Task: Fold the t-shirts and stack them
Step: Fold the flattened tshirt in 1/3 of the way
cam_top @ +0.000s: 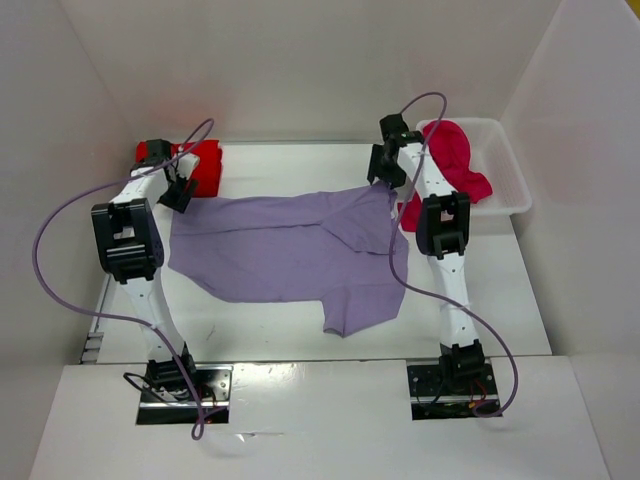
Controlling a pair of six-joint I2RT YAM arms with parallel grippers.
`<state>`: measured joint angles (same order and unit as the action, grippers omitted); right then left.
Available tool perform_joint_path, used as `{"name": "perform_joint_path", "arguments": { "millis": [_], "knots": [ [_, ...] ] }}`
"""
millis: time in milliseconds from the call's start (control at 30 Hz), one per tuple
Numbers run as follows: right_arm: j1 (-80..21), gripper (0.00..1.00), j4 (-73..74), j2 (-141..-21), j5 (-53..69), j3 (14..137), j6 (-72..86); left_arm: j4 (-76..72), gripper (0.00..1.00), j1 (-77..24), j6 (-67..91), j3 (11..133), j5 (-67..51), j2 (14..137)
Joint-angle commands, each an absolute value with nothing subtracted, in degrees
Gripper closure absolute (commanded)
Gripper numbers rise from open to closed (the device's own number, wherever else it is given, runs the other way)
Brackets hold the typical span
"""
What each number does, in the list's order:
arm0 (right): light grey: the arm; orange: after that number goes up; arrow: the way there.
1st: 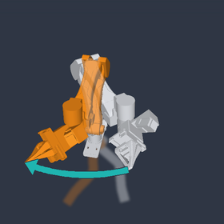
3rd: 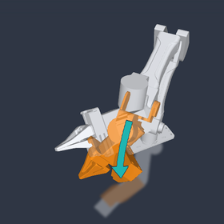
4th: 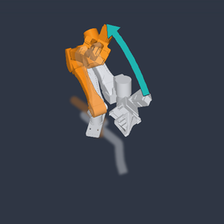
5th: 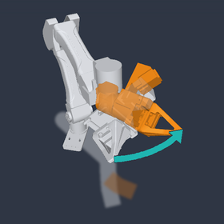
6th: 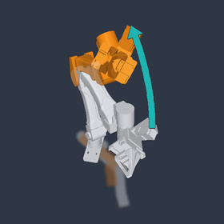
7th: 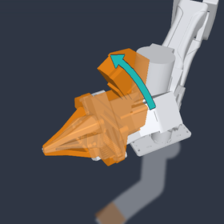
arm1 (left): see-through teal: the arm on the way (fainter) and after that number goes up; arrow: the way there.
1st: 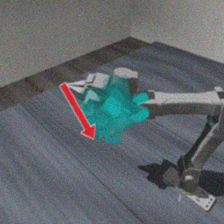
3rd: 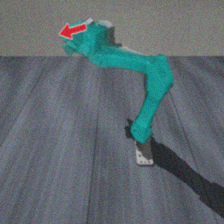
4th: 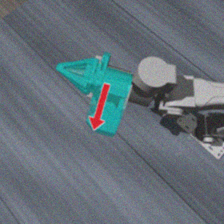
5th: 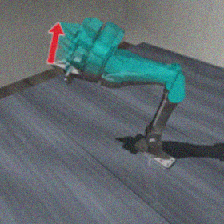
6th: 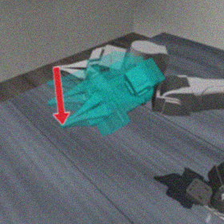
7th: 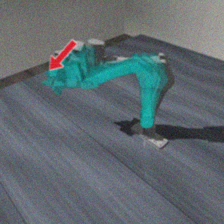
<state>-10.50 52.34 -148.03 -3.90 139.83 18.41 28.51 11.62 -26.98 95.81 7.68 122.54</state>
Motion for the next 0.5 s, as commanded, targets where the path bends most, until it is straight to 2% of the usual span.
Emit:
{"name": "perform_joint_path", "arguments": {
  "millis": [0, 33, 67, 133, 167, 200, 400, 433, 467],
  "knots": [
    [-9.6, 0.37, 56.4, -147.5, -7.3, 141.5, 18.0, 27.3, 0.23, 11.8, -24.0, 97.6, 8.2, 123.0],
    [-9.6, 0.44, 56.4, -147.5, -7.3, 141.5, 18.5, 27.3, 0.23, 11.8, -24.0, 97.0, 8.2, 123.0],
    [-9.1, 0.64, 56.4, -147.5, -7.3, 140.8, 18.5, 27.3, 0.23, 11.8, -24.0, 97.0, 8.2, 123.0],
    [-8.5, 0.88, 56.4, -148.1, -8.4, 140.3, 19.1, 27.3, 0.23, 11.8, -23.4, 97.0, 8.2, 123.6],
    [-7.9, 0.97, 56.4, -148.1, -9.3, 140.8, 19.7, 27.3, 0.23, 11.8, -23.4, 97.0, 8.2, 123.6],
    [-7.9, 1.00, 56.4, -148.1, -10.0, 140.8, 19.7, 27.3, 0.23, 11.8, -23.4, 97.0, 8.2, 123.6],
    [-5.3, 1.00, 55.9, -150.3, -12.9, 149.3, 20.2, 27.3, 0.23, 11.8, -22.8, 98.3, 8.2, 124.1],
    [-5.3, 0.89, 55.9, -150.3, -11.6, 149.3, 20.2, 27.3, 0.23, 11.8, -22.1, 98.8, 8.2, 124.1],
    [-5.3, 0.67, 55.4, -150.3, -10.6, 149.8, 20.2, 27.3, 0.23, 11.8, -22.1, 98.8, 7.5, 123.5]
  ]
}}
